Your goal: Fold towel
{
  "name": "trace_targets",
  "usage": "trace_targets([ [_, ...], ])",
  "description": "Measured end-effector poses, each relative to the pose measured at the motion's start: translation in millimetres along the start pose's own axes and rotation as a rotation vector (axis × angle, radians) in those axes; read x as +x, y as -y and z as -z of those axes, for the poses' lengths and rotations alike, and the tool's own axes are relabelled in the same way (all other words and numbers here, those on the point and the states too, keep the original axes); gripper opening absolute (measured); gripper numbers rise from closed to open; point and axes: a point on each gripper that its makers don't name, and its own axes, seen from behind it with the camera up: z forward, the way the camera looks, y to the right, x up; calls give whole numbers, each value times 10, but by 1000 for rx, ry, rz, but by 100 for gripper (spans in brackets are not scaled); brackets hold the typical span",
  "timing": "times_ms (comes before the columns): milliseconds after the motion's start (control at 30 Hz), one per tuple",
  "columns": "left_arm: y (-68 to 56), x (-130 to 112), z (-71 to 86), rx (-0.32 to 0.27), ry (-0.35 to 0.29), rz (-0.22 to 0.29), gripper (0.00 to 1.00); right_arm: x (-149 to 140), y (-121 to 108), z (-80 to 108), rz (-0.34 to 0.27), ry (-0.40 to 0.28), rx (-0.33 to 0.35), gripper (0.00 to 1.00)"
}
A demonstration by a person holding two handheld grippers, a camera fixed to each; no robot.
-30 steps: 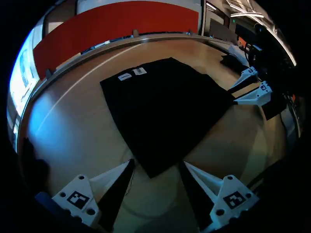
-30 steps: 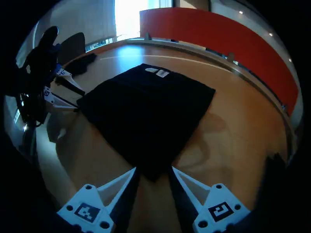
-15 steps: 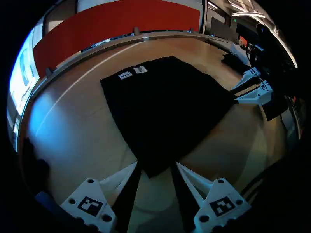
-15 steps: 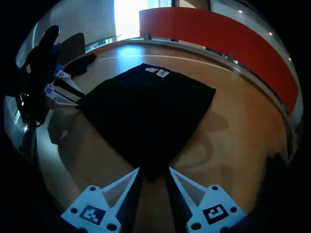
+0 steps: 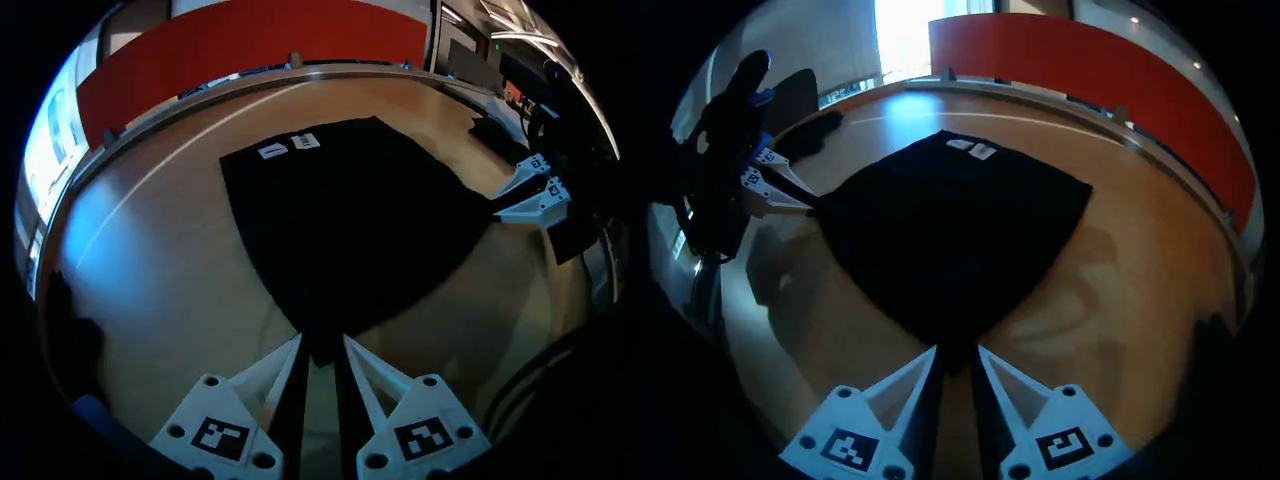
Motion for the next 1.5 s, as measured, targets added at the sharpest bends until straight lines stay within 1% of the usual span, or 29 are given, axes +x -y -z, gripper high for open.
trace_targets([
  [33,-5,0,3,-2,1,1,20,9,0,4,-1,-2,-2,16],
  [267,-43,43,33,-12,2,8,16,98,-17,66,1,-19,-9,16],
  [467,-44,173,136,-4,-19,21,15,212,-51,180,5,-42,-21,16],
  [667,-23,304,296,5,-38,41,15,393,-61,347,20,-72,-35,16],
  [800,-23,394,436,10,-51,49,15,517,-59,481,20,-93,-39,16],
  [1000,-84,510,646,1,-64,51,15,639,-66,696,20,-111,-48,15],
  [1200,-147,597,830,-2,-74,57,15,693,-41,885,27,-110,-47,15],
  [1500,-194,637,1044,-6,-74,71,15,747,54,1089,16,-103,-19,15],
])
